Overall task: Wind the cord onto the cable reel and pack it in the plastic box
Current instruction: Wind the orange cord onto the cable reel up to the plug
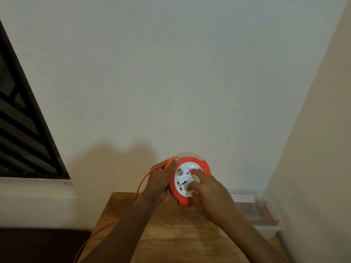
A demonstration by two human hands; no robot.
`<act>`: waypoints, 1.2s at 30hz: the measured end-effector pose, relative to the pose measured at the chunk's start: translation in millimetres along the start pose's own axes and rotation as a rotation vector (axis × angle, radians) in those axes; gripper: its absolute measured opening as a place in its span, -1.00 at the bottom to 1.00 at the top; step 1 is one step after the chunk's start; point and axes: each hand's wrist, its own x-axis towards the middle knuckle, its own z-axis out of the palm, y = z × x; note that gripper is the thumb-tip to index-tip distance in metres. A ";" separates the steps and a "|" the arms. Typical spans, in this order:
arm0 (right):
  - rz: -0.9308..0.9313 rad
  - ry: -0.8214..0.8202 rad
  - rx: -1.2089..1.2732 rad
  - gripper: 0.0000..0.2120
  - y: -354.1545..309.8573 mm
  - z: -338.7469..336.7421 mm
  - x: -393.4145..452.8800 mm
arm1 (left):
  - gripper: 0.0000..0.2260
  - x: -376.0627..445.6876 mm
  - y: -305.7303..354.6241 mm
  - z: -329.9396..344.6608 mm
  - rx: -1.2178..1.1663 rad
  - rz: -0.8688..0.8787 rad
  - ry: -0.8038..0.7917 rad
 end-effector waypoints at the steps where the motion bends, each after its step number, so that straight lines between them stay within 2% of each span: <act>1: -0.069 -0.051 -0.064 -0.74 2.5 0.3 0.7 | -0.68 -0.4 0.4 0.1 0.002 -0.002 -0.012; 5: -0.306 -0.153 -0.252 -0.77 13.6 -1.7 5.0 | -0.55 2.1 1.3 -1.5 0.012 0.005 -0.034; 7: -0.383 -0.196 -0.313 -0.72 15.2 -0.7 5.3 | -0.51 3.0 3.0 -2.3 0.039 -0.003 -0.052; 9: -0.387 -0.208 -0.352 -0.68 15.3 -0.9 5.1 | -0.50 3.3 3.6 -3.6 0.062 -0.013 -0.066; 13: -0.341 -0.262 -0.399 -0.66 13.8 -3.1 8.5 | -0.59 3.2 2.7 -4.8 0.123 -0.005 -0.103; 16: -0.347 -0.321 -0.429 -0.63 14.1 -0.1 8.7 | -0.53 1.7 3.5 -2.9 0.181 0.011 -0.134; 19: -0.328 -0.307 -0.465 -0.64 13.6 5.8 4.6 | -0.57 0.3 7.0 -2.6 0.192 0.001 -0.135; 21: -0.275 -0.301 -0.459 -0.57 10.6 9.1 5.6 | -0.58 0.8 5.5 -1.6 0.183 -0.001 -0.133; 25: -0.151 -0.310 -0.459 -0.26 13.2 4.0 20.5 | -0.64 2.2 0.5 -1.0 0.124 -0.045 -0.096; 28: -0.116 -0.285 -0.463 -0.23 16.1 5.0 25.4 | -0.66 3.7 -0.3 -1.7 0.089 -0.075 -0.086; 31: 0.027 -0.270 -0.375 -0.26 9.1 9.9 25.1 | -0.64 2.1 -1.1 0.0 0.049 -0.063 -0.056; 33: 0.186 -0.205 -0.196 -0.36 5.5 15.4 20.0 | -0.69 0.5 -2.1 2.9 0.073 -0.020 -0.020; 36: 0.482 -0.053 0.304 -0.51 2.2 20.2 7.8 | -0.72 0.0 -4.7 4.1 0.149 0.026 0.028</act>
